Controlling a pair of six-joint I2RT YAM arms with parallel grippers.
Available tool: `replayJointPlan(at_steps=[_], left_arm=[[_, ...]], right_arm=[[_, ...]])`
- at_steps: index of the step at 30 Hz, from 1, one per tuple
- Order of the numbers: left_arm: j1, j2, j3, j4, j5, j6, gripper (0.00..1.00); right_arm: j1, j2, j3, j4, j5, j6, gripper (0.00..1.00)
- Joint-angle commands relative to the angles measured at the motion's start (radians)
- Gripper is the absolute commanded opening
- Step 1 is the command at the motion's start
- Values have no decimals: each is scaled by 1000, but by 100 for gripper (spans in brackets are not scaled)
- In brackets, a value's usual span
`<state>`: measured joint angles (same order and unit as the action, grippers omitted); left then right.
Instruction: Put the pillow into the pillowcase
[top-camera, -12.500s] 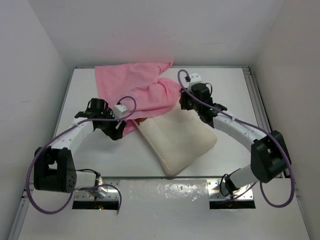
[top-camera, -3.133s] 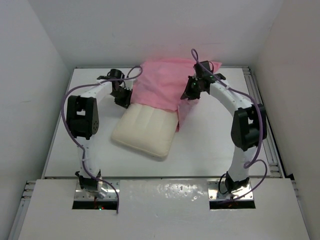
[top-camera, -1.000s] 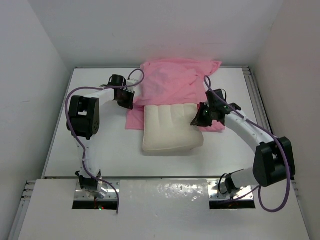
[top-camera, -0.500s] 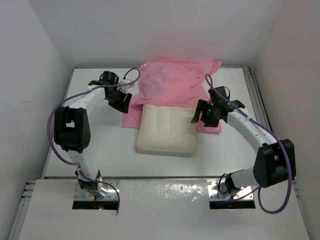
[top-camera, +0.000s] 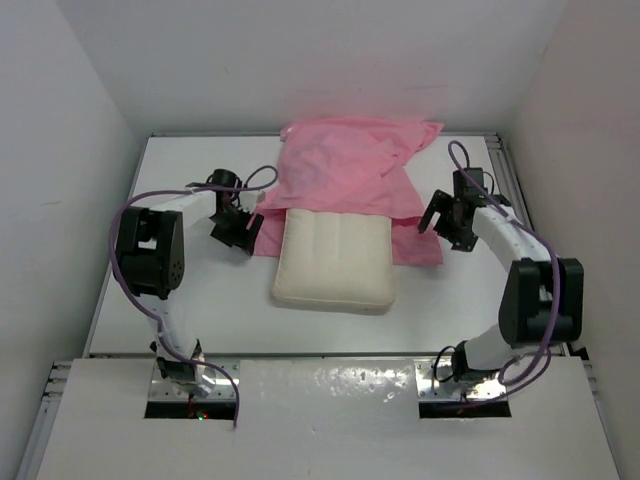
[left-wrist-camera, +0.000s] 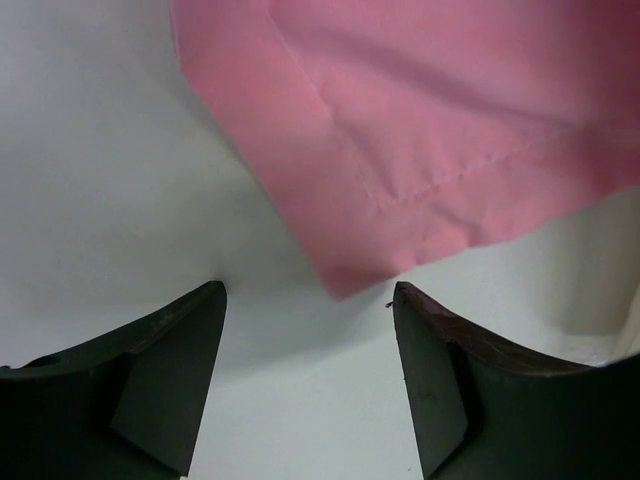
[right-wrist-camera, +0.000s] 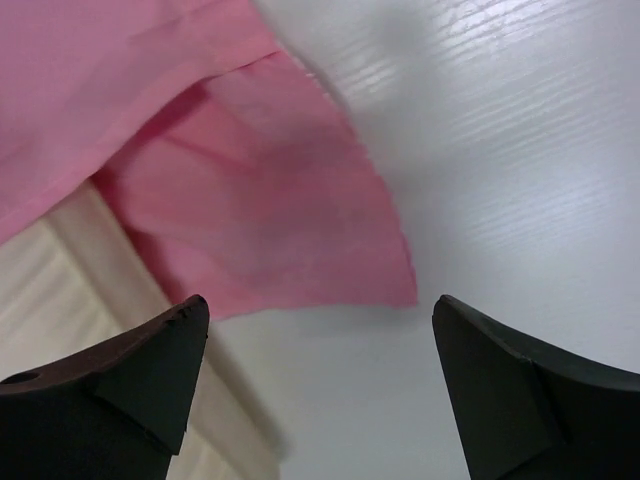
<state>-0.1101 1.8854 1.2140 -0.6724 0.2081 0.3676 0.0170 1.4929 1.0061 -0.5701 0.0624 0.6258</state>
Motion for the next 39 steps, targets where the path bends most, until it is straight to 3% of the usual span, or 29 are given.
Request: replayJointPlan(at_steps=[1,7,10,11,13,14,16,17,20,25,28,33,39], left_arm=[[10,56,5,89,94,-42,67],[13,113,1,120,151,-98,66],[12,124,10,122,169,-102,50],[12,129,13,128,171,-108,33],[13,136,28,132,181,-117,19],[13,148,36,125,192,-125,4],[12,161,54,116,235,-127,0],[15,159,59,100,249,-118,0],[32,126,78,54,298,-90,0],[110,-21,217,-81,506,-55,0],[182,-98,381,-168,614,-50,0],[246,-160,660,-265,636,-79,0],[293,-155,939,-349,699,-119,0]], right_arm=[[-51,98,-12,71,10,-37,91],[-60,208,-57,197,-25,-29,90],[-58,254,-70,234,-58,-8,83],[-57,262,-80,246,-58,3,74],[-55,270,-109,265,-126,25,63],[-54,267,-122,285,-142,34,54],[-54,242,-161,308,-165,45,42],[-55,228,-175,315,-167,48,24],[-66,159,-192,311,-185,51,0],[-72,5,-101,237,-257,45,0],[-72,-120,-3,214,-289,72,0],[-80,-247,187,170,-331,106,0],[-81,-261,448,59,-381,103,0]])
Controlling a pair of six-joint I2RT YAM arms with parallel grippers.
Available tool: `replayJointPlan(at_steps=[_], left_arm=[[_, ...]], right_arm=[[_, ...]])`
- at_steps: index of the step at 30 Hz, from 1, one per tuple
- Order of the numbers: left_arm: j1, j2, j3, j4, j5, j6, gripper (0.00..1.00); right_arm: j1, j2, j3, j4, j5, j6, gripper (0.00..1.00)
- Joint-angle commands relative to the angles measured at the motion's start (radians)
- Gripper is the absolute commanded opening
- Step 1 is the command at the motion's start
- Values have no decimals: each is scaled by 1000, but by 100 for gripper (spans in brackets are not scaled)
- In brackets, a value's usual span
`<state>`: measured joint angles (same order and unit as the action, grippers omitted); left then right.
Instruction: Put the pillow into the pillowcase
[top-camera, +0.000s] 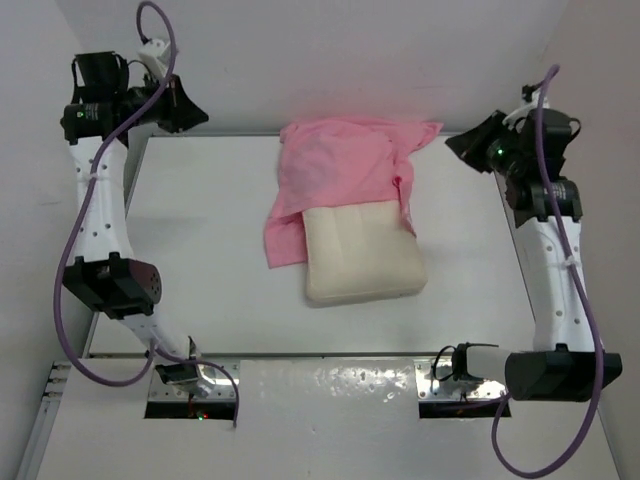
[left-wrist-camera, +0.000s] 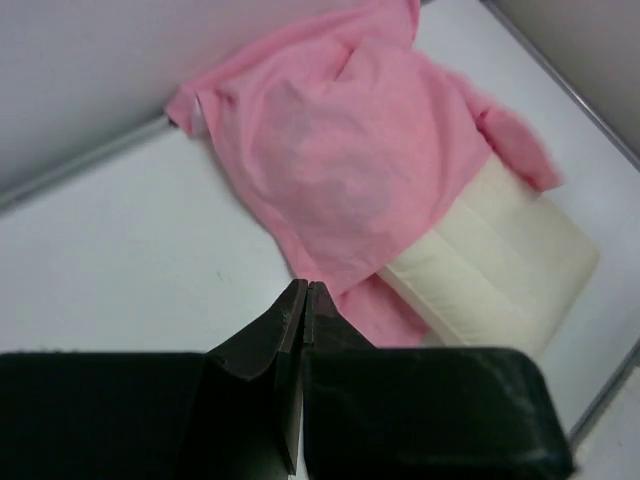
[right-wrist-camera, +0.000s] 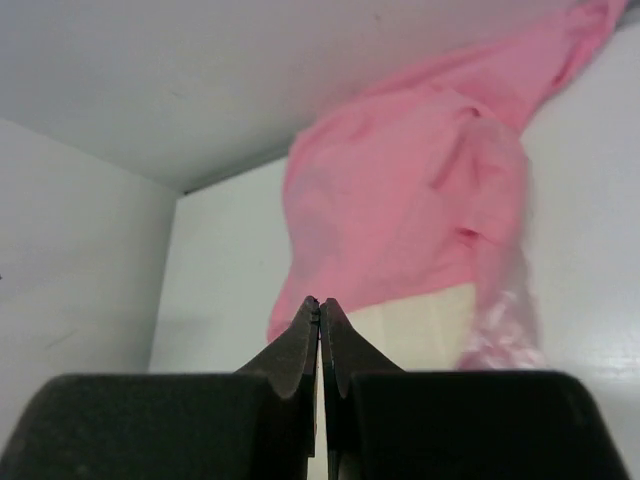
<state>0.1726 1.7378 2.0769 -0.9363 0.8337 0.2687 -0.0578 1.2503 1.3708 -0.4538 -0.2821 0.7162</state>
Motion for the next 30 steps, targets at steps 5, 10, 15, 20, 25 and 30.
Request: replayJointPlan(at_steps=[5,10,15,20,25,30], left_arm=[[-218,-105,-228,-148,-163,417,6],[-327,-194,-714,66,-440,777,35],[-381,-247,-844,214,-567,1045,68],[-513,-313,-1012,278,-642,1354,97],[-634,-284,-1015,244,-624,1382,98],[-697,-206,-1066,349,-620,1374,85]], right_arm=[[-7,-34,59,-57,-46,20,0],[-8,-40,-82,-107,24,-27,7],[-14,67,-55,-232,77,-127,43],[-27,104,-142,-149,67,-124,60],[-51,136,-177,-62,54,-124,75],[-138,208,-170,-60,-11,-129,80]])
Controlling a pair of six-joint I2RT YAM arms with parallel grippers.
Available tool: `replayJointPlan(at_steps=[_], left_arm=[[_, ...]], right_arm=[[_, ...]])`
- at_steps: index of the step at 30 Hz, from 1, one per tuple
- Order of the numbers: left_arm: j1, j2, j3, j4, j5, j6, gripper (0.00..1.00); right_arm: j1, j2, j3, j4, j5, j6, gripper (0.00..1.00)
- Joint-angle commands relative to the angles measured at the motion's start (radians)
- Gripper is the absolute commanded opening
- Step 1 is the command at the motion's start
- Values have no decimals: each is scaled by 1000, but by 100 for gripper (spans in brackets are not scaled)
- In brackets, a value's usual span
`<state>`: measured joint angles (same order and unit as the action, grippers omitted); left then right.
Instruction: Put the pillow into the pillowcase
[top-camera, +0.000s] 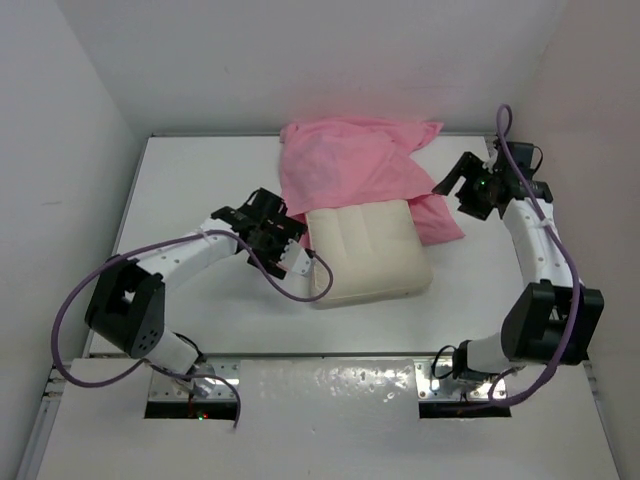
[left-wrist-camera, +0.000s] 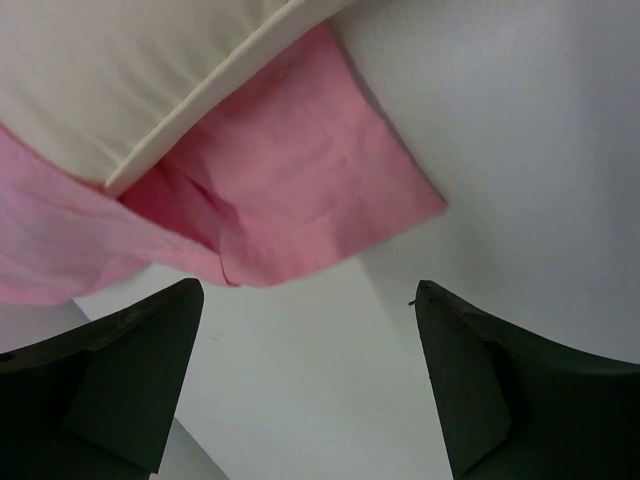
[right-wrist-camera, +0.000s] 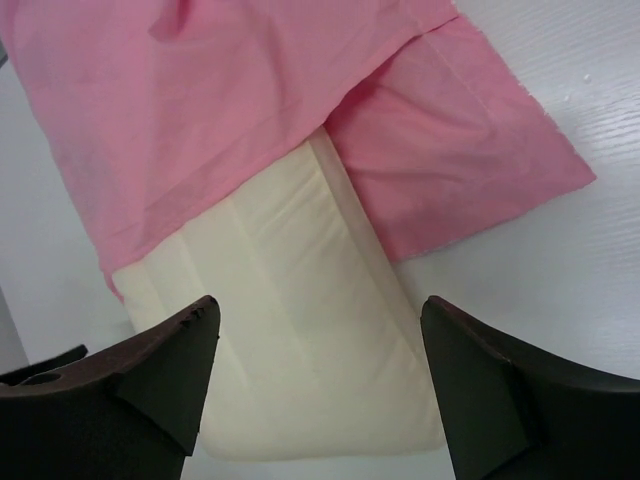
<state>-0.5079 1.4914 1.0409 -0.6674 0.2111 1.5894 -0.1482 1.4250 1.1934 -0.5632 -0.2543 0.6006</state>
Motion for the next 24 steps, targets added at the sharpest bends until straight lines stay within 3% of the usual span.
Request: replayJointPlan(at_steps=[1,8,11,13,17,21,22,23,24], left_arm=[[-14,61,-31,77,1,70,85],[9,232,-9,16,10,178,93],[32,341,89,-87,30,176,93],[38,434,183,-158,30,178,90],[72,495,211,-228,20,196,78],[54,486,168,-258,39,199,54],[46,480,157,-253,48,189,35],[33,475,148,-242,74,170,23],[29,465,134,-233,106,155,3]], right_arm=[[-59,43,6,54,-60,-9,80],[-103,107,-21,109,-52,-4,81],[-109,140,-31,123,-66,-2,81],[-113,155,-43,141,-59,4,82],[-106,199,-12,142,-16,-7,82],[-94,236,34,103,50,-33,82],[-91,239,31,98,64,-33,82],[-90,239,14,94,76,-35,83],[-90,239,-21,94,84,-32,83]])
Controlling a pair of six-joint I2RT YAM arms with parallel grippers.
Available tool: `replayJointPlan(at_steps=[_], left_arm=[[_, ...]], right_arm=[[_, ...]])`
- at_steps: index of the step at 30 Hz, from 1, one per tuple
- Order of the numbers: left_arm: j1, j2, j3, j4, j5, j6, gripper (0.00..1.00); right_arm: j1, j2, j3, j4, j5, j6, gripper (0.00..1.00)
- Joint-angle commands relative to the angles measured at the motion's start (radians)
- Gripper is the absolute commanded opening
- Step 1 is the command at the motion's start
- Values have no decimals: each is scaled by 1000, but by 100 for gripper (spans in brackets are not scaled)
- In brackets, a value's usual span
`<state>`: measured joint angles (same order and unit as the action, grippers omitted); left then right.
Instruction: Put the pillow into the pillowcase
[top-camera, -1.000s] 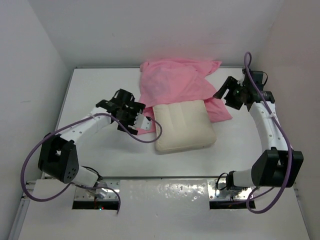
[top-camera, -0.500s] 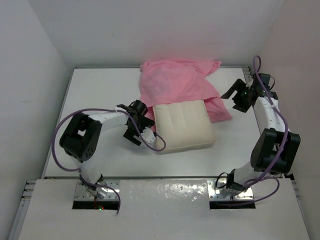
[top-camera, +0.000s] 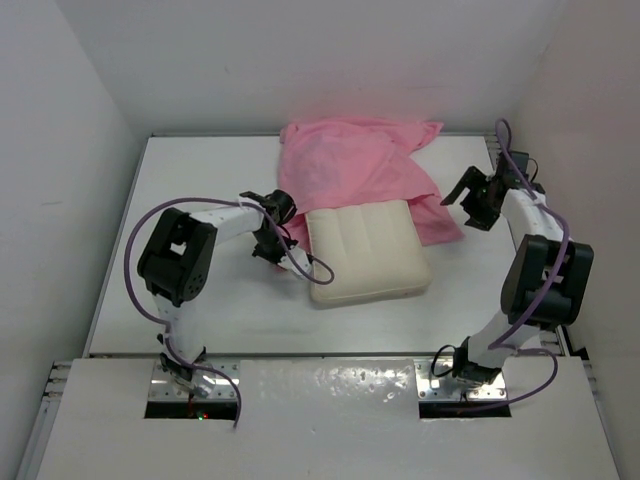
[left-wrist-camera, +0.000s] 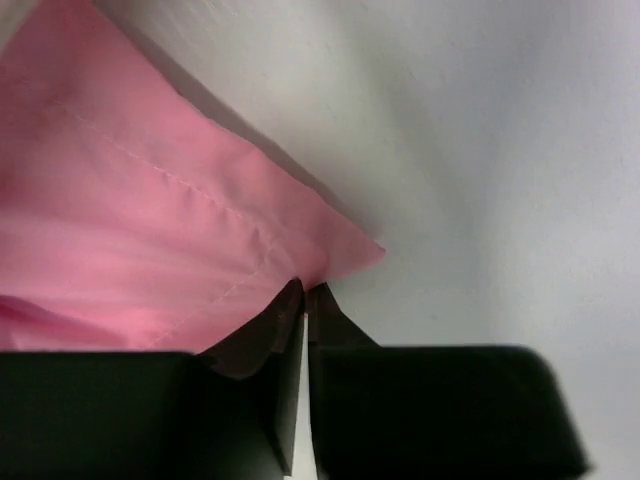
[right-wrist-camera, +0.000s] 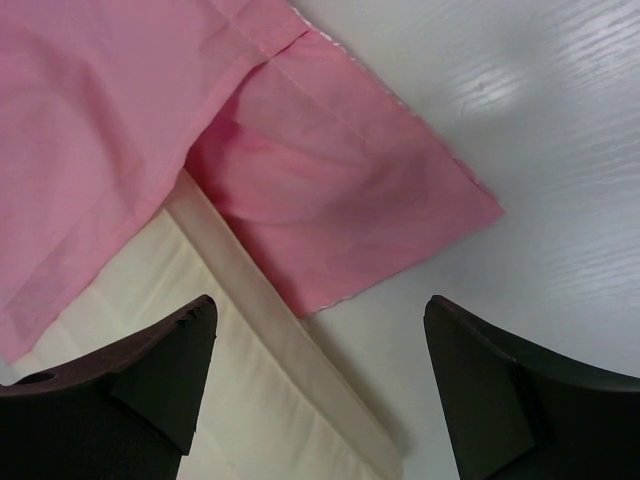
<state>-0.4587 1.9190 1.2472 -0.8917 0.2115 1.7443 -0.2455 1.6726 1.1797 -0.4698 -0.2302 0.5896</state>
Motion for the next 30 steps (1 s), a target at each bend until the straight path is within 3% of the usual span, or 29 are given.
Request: replayJointPlan(at_steps=[1,5,8,9,10,13,15,16,20,24,27,30], left_arm=[[-23,32,-78,3,124,-15,0],[-5,15,-66,72,172,-132,0],[21,-15,-63,71,174,-126,0],[23,-26,-65,63,163,-117,5],[19,-43,-72,53,137,-100,26],[8,-67,-62,18,127,-100,56],[-6,-66,-52,-16,147,-100,96],[-14,-63,-55,-16,150,-107,100],[-57,-45,-86,57,173,-187,100],[-75,-31,-136,267,112,-328,99],[-75,-18,-209,377,13,-345,81],[-75,-18,-216,384,31,-370,66]], right_arm=[[8,-11,-27,3,57,-20,83],[-18,18,-87,42,49,-8,83],[-47,73,-77,69,92,7,83],[-51,85,-65,72,112,10,84],[-51,99,-42,80,161,9,84],[-57,122,-19,94,189,7,85],[-55,157,3,60,203,4,87],[-55,162,-6,63,210,16,87],[-52,131,-64,83,248,45,87],[-21,57,-166,133,247,55,86],[-14,32,-213,180,243,79,87],[-14,47,-195,171,244,90,87]])
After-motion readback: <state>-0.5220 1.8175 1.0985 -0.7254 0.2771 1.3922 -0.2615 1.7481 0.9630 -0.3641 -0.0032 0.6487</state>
